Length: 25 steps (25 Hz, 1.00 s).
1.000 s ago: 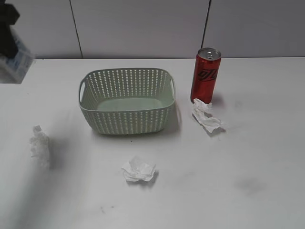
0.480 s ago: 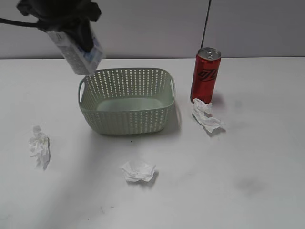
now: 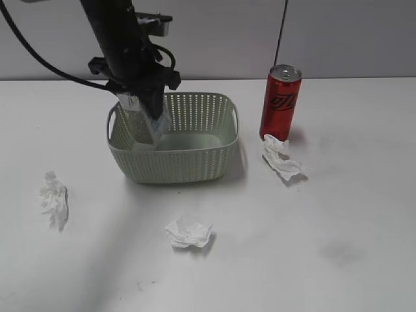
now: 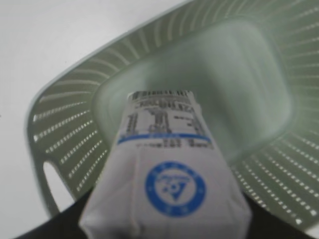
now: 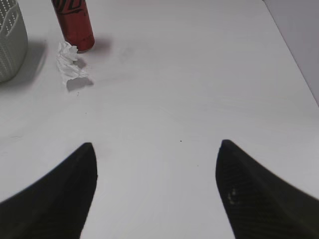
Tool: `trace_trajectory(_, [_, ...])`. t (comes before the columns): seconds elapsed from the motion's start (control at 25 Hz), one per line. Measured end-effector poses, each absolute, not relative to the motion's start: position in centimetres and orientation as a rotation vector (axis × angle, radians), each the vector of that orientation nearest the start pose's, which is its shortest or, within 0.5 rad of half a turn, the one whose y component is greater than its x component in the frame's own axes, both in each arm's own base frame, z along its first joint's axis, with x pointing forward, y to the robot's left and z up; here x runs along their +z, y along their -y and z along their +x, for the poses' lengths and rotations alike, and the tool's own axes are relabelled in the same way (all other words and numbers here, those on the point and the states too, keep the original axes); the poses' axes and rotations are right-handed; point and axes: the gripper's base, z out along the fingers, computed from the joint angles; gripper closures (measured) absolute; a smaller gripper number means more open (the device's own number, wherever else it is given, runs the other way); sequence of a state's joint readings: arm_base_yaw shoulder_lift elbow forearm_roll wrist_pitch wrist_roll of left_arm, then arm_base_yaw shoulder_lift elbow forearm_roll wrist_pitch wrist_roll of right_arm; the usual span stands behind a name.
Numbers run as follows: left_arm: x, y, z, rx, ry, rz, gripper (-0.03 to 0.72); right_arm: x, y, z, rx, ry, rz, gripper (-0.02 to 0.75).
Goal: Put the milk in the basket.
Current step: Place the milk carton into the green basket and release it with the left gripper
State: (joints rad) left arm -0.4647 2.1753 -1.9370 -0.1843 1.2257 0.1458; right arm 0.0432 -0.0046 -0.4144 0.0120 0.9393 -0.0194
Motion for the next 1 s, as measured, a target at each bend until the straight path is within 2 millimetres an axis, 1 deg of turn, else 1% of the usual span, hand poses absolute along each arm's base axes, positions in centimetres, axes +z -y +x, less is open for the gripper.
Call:
trace_trajectory(0.16, [20.1, 22.3, 41.1, -0.283, -2.902, 0.838, 0.359, 26.3, -0.1, 0.9, 0.030, -2.003, -0.062, 0.149])
trace_trajectory(0.32, [18.0, 22.5, 41.6, -0.275, -2.930, 0.838, 0.359, 26.3, -0.1, 0.9, 0.030, -2.003, -0.062, 0.149])
trace_trajectory(0.44, [17.3, 22.5, 41.7, -0.271, -2.942, 0.840, 0.359, 26.3, -0.1, 0.9, 0.030, -2.003, -0.062, 0.149])
trace_trajectory(0.56, [17.5, 22.6, 41.7, -0.275, -2.937, 0.839, 0.347, 26.3, -0.1, 0.9, 0.030, -2.003, -0.062, 0.149])
trace_trajectory(0.64, [17.5, 22.6, 41.7, -0.275, -2.936, 0.838, 0.301, 26.3, -0.1, 0.9, 0.030, -2.003, -0.062, 0.149])
trace_trajectory(0.72, [17.5, 22.6, 41.7, -0.278, -2.935, 0.838, 0.230, 26.3, -0.1, 0.9, 0.030, -2.003, -0.062, 0.149])
trace_trajectory(0.8, [17.5, 22.6, 41.7, -0.278, -2.935, 0.837, 0.139, 26.3, -0.1, 0.9, 0.030, -2.003, -0.061, 0.149])
trace_trajectory(0.88, [17.6, 22.6, 41.8, -0.279, -2.933, 0.837, 0.074, 26.3, -0.1, 0.9, 0.030, -2.003, -0.061, 0.149])
trace_trajectory(0.92, [17.7, 22.6, 41.8, -0.279, -2.930, 0.837, 0.054, 26.3, -0.1, 0.9, 0.030, -2.003, -0.061, 0.149])
trace_trajectory(1.0, [18.1, 22.7, 41.9, -0.281, -2.922, 0.838, 0.036, 26.3, -0.1, 0.9, 0.030, -2.003, -0.062, 0.149])
